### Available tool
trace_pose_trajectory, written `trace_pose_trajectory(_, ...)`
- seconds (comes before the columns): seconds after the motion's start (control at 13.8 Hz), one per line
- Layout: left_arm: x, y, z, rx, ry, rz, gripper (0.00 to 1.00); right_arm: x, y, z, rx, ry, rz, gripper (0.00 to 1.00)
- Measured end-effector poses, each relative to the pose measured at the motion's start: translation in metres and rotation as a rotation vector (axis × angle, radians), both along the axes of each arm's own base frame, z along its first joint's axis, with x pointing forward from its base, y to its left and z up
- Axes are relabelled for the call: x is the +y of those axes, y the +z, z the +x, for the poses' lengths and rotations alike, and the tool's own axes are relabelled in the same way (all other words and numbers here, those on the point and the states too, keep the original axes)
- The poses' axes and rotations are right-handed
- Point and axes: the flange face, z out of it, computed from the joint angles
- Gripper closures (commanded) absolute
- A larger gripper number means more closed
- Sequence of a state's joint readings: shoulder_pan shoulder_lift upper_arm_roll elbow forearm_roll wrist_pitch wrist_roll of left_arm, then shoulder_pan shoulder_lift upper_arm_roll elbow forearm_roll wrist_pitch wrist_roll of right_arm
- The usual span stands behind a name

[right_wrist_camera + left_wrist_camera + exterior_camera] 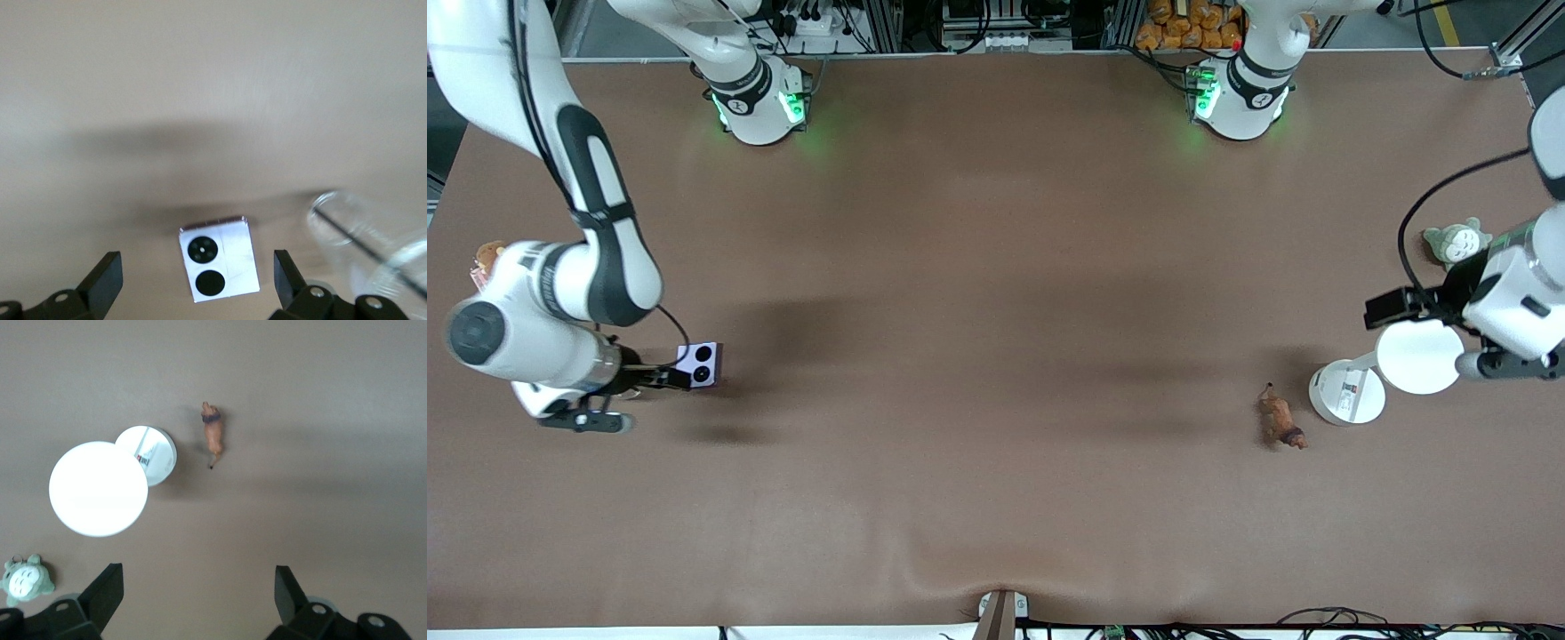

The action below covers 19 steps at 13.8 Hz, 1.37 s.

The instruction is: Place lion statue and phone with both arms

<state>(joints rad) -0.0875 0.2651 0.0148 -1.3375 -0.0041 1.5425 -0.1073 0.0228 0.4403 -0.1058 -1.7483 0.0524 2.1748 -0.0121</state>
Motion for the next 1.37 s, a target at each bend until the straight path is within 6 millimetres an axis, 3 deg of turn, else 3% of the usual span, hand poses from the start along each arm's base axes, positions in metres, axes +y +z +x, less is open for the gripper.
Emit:
trace_pose_trajectory(0.22, -0.004, 0.028, -0.026, 0.011, -0.008, -0.002, 0.0, 0.0, 0.09, 0.008, -0.028, 0.003, 0.008, 0.0)
trace_pose_trajectory(0.36, -0.002, 0.037, -0.036, 0.017, -0.005, -0.001, 0.0, 0.001, 0.144, -0.003, 0.01, 0.006, 0.019, 0.0)
trace_pose_trajectory(0.65, 0.015, 0.038, -0.039, 0.023, 0.023, 0.0, 0.0, 0.003, 0.265, -0.055, -0.049, 0.013, 0.035, 0.0)
trace_pose_trajectory(0.87, 0.018, 0.063, -0.051, -0.018, 0.026, -0.003, 0.0, 0.002, 0.337, -0.108, -0.081, 0.014, 0.044, 0.0)
trace_pose_trajectory(1.01, 0.014, 0.074, -0.066, -0.03, 0.019, -0.005, 0.0, 0.002, 0.356, -0.13, -0.074, -0.007, 0.049, 0.0)
trace_pose_trajectory(1.23, 0.019, 0.068, -0.087, -0.023, 0.028, -0.005, 0.0, 0.005, 0.35, -0.137, -0.017, -0.088, 0.053, 0.0)
trace_pose_trajectory(1.37, 0.012, 0.069, -0.099, -0.021, 0.02, -0.002, 0.0, 0.005, 0.346, -0.137, -0.004, -0.1, 0.053, 0.0)
